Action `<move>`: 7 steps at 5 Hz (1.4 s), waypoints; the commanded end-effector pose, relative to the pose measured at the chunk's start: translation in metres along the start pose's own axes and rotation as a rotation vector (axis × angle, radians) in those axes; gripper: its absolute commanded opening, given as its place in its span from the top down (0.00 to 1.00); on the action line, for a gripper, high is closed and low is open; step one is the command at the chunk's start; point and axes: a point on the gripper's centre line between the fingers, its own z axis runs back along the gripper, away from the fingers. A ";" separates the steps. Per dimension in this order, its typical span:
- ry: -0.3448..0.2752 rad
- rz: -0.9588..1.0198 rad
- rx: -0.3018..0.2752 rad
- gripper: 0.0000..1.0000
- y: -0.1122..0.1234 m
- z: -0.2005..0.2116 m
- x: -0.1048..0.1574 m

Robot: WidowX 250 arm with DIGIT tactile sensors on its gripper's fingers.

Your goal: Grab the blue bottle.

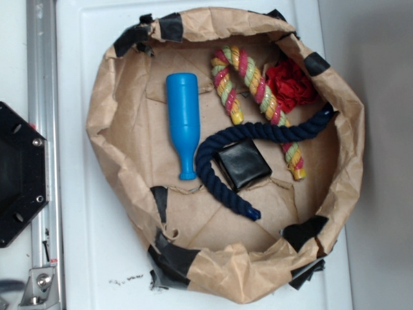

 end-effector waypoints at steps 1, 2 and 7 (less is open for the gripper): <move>0.000 0.000 0.000 0.00 0.000 0.000 0.000; -0.271 -0.179 0.196 0.00 0.039 -0.036 0.047; -0.129 -1.015 0.111 0.00 0.068 -0.221 0.106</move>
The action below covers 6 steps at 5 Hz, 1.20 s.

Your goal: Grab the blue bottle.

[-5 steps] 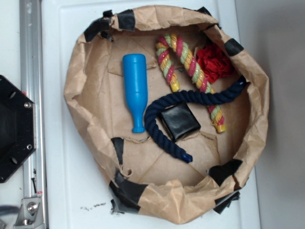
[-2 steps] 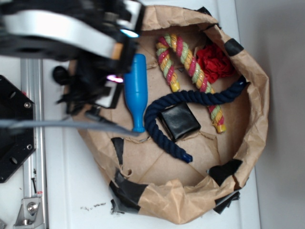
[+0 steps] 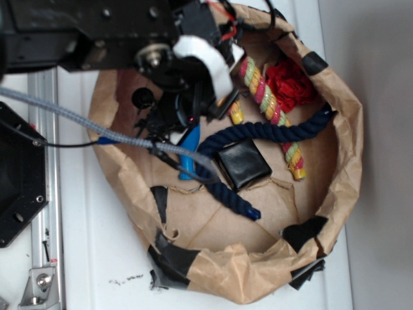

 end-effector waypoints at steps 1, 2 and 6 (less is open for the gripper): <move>-0.126 -0.117 -0.008 0.00 -0.024 -0.068 -0.003; -0.126 -0.147 -0.041 0.67 -0.020 -0.070 -0.001; -0.129 -0.024 0.175 1.00 0.014 0.048 0.054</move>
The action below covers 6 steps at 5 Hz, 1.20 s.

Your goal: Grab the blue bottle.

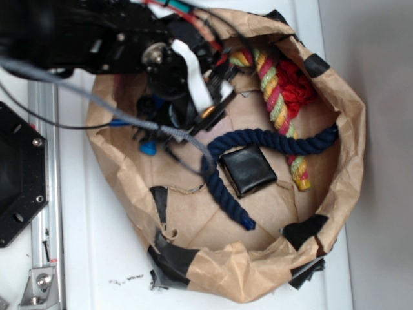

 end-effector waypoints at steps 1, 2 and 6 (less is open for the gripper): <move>-0.048 0.098 0.120 1.00 0.019 0.082 0.071; -0.030 0.171 0.072 1.00 0.016 0.085 0.078; 0.087 -0.025 -0.194 0.00 -0.039 0.025 -0.003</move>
